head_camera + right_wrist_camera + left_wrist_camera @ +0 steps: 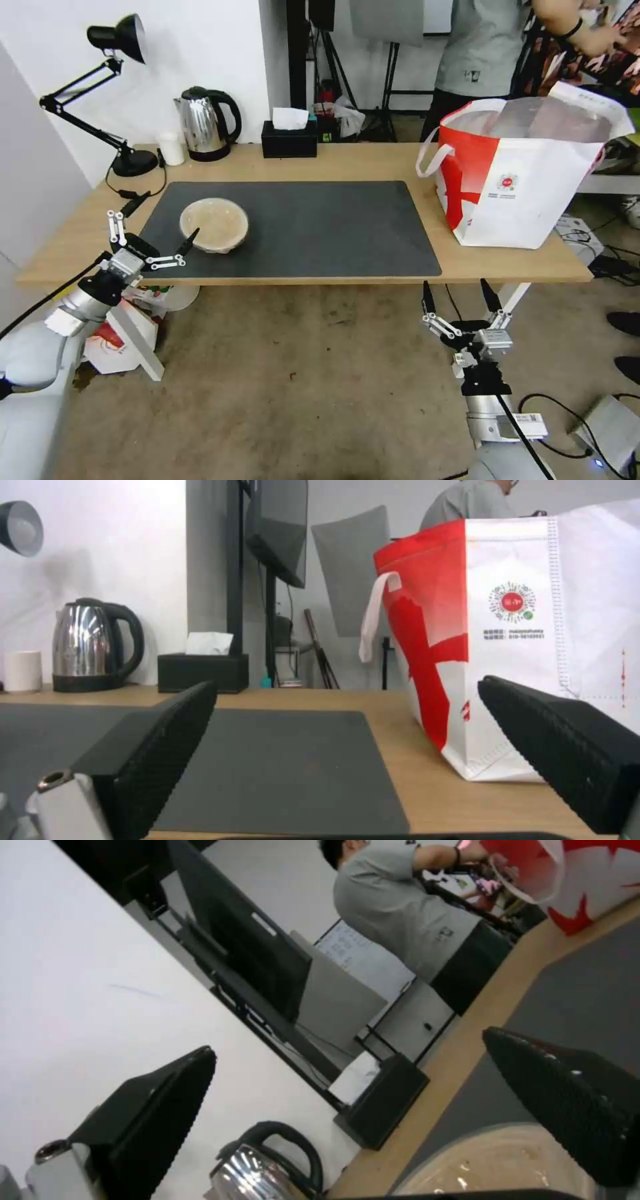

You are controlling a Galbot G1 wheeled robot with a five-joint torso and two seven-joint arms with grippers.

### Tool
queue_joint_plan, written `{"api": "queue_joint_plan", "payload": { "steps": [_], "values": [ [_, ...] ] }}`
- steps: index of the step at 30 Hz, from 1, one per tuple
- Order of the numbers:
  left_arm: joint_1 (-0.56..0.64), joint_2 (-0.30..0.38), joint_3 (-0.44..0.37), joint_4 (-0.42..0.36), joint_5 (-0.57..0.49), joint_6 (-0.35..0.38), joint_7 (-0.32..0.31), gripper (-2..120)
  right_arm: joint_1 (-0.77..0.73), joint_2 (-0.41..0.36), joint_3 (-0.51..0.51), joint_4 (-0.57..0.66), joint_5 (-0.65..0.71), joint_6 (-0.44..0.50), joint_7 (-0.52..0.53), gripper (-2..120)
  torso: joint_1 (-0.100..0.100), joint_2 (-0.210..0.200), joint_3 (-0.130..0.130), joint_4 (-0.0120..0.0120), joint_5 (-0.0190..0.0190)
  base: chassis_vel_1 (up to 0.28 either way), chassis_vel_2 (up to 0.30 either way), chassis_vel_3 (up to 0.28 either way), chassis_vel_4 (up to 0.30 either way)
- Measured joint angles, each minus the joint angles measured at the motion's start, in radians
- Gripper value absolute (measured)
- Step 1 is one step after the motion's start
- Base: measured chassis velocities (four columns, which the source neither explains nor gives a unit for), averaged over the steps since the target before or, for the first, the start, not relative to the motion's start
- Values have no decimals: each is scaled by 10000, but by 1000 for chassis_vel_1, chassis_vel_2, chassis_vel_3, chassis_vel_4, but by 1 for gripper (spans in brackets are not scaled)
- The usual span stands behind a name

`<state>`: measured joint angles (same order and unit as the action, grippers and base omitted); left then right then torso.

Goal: Pick up the trash from the table and place it into the takeout bag.

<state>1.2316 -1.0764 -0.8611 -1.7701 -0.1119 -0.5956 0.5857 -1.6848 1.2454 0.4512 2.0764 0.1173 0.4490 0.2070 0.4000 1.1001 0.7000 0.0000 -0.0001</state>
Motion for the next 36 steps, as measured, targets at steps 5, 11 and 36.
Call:
{"api": "queue_joint_plan", "payload": {
  "steps": [5, 11, 36],
  "values": [
    [-120, -71, 151, 98, 348, -114, 10, 100, 1, 0, 0, 0, 0, 0, 0, 100, 0, 1, 0, -1, 1, 0, 0, 0, 0],
    [-352, -91, 189, 329, 1006, -410, 11, 100, 0, 0, 0, 0, 0, 0, 0, 100, 0, 0, 0, 0, 1, 0, 0, 0, 0],
    [-645, 879, -15, 806, 2306, -1214, 520, 100, 0, 0, 0, 0, 0, 0, 0, 100, 0, 0, 0, 0, 0, 0, 0, 0, 0]
  ]
}}
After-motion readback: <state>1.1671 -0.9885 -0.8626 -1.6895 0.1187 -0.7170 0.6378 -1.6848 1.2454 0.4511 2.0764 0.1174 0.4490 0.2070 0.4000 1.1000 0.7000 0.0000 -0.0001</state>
